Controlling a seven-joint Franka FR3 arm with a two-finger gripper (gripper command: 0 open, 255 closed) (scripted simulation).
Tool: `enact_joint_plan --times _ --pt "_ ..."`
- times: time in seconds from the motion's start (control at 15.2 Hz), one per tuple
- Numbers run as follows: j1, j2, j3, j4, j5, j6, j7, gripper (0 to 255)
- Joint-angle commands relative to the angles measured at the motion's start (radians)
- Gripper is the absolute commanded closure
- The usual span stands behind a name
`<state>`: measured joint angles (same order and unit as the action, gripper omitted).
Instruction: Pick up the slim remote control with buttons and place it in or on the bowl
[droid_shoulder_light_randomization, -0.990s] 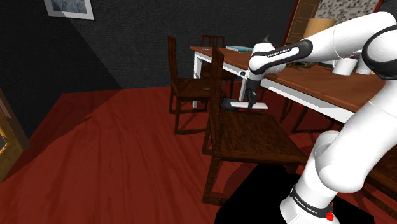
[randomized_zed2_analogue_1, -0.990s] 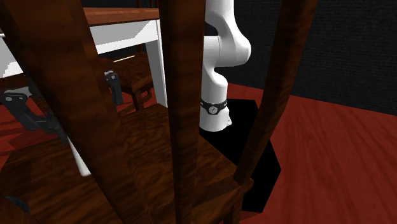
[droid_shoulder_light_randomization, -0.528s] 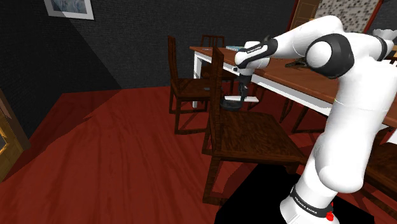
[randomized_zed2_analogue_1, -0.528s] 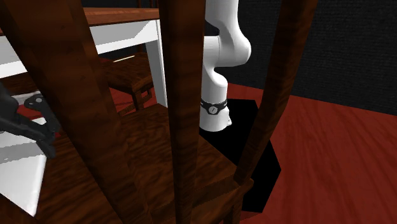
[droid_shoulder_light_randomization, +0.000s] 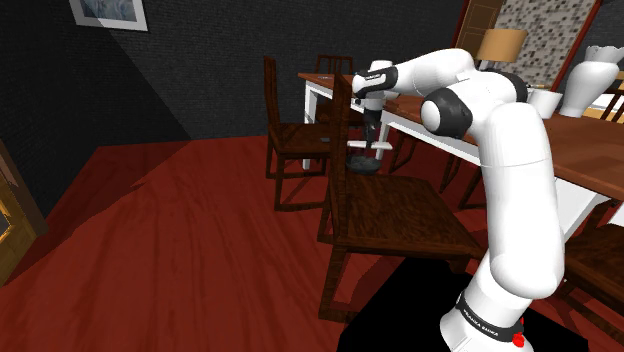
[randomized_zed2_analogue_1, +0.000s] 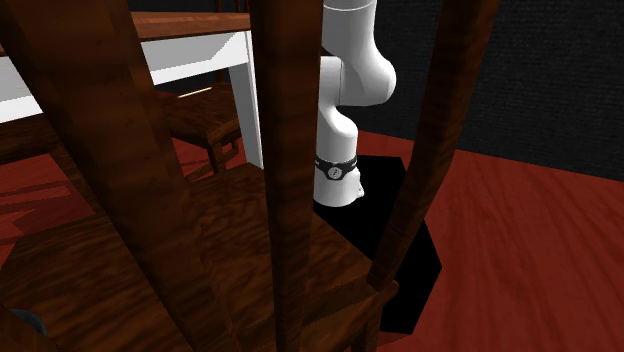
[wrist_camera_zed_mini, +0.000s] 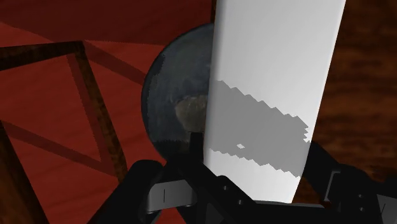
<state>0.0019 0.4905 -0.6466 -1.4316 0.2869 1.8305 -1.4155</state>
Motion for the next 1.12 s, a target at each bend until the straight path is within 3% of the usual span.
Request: enact_joint_plan --times 0.0,0.79,1.06 --pt "-0.021 0.037 0.009 0.031 0.019 0.001 -0.010 255" --pt "-0.015 0.074 0.026 -0.078 0.047 0.140 -0.030 255" --pt "-0.015 0.078 0.028 -0.083 0.049 0.148 -0.032 255"
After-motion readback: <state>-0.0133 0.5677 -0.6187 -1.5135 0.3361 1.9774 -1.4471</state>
